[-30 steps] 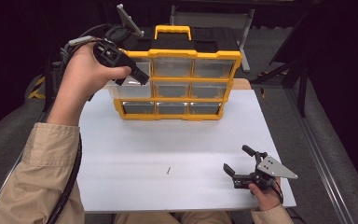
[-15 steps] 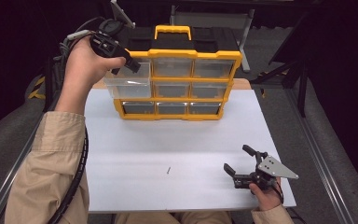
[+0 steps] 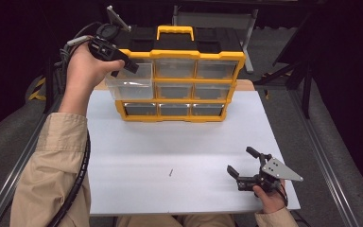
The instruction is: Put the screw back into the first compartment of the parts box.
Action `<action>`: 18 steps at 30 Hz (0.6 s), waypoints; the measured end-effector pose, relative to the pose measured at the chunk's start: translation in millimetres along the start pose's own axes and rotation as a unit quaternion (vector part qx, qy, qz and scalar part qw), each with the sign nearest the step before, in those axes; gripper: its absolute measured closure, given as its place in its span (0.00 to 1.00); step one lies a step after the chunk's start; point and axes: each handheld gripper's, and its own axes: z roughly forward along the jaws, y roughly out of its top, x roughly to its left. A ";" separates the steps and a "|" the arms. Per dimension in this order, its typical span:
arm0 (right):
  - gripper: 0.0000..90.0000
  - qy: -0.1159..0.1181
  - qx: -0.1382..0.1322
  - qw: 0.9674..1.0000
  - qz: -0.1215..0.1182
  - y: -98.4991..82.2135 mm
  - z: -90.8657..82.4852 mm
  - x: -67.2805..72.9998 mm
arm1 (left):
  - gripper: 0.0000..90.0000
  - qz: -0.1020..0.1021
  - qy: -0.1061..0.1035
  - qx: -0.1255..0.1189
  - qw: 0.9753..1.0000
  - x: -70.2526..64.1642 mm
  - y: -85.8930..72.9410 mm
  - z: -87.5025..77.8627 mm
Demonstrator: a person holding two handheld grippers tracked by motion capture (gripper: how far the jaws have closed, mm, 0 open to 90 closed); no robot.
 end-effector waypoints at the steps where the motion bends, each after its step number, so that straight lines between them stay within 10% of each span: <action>1: 0.02 0.000 0.000 1.000 -0.001 -0.1 0.0 -0.2 | 0.84 0.001 -0.004 -0.003 1.000 -1.0 -0.2 -1.5; 18: 0.02 0.001 -0.001 1.000 0.001 0.3 0.0 0.4 | 0.59 0.047 -0.075 -0.003 0.996 -40.2 -10.6 -18.5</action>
